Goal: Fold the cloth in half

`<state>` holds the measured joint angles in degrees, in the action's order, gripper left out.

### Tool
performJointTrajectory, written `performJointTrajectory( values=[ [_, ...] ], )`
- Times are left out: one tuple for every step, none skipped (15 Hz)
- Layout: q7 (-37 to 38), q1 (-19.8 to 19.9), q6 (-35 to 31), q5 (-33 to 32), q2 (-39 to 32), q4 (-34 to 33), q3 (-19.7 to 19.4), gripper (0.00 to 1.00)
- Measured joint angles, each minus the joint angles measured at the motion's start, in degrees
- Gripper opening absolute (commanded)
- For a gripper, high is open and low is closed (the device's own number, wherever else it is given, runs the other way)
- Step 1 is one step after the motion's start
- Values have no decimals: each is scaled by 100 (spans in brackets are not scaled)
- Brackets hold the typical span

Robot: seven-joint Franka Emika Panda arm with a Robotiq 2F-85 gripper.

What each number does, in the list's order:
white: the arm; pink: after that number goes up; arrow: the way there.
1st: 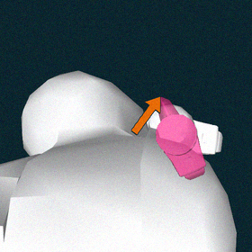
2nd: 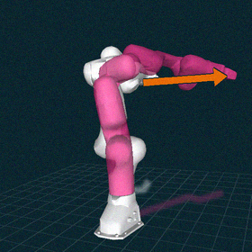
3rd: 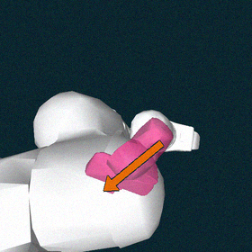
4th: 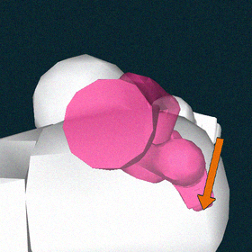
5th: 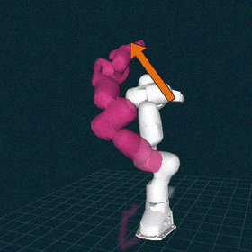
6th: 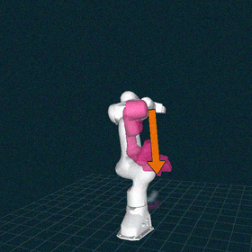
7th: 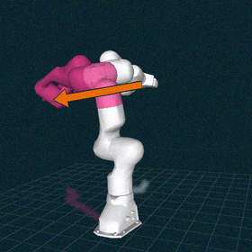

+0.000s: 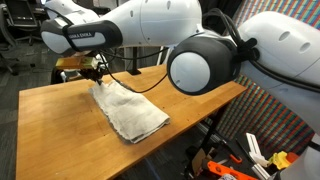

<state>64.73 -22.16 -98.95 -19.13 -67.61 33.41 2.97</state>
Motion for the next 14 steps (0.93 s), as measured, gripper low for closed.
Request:
performJointTrajectory(
  values=[
    [2,-1,-2,-8,0,-4,-15,2],
    [10,-1,-2,-10,0,-9,-28,2],
    [16,-1,-2,-11,0,-17,-39,2],
    [20,-1,-2,-11,0,-27,-47,2],
    [33,-1,-2,-11,0,-37,-53,2],
    [54,-1,-6,-11,0,-50,-58,2],
    [85,-1,-10,-11,0,-68,-63,2],
    [120,-1,-13,-11,0,-87,-70,2],
    [161,0,-17,-11,0,-106,-77,2],
    [202,1,-17,-11,0,-127,-84,2],
    [245,4,-17,-11,0,-148,-88,2],
    [280,8,-17,-11,0,-162,-90,2],
    [307,12,-17,-11,0,-170,-90,2],
    [319,16,-17,-11,0,-171,-90,2]
  ],
)
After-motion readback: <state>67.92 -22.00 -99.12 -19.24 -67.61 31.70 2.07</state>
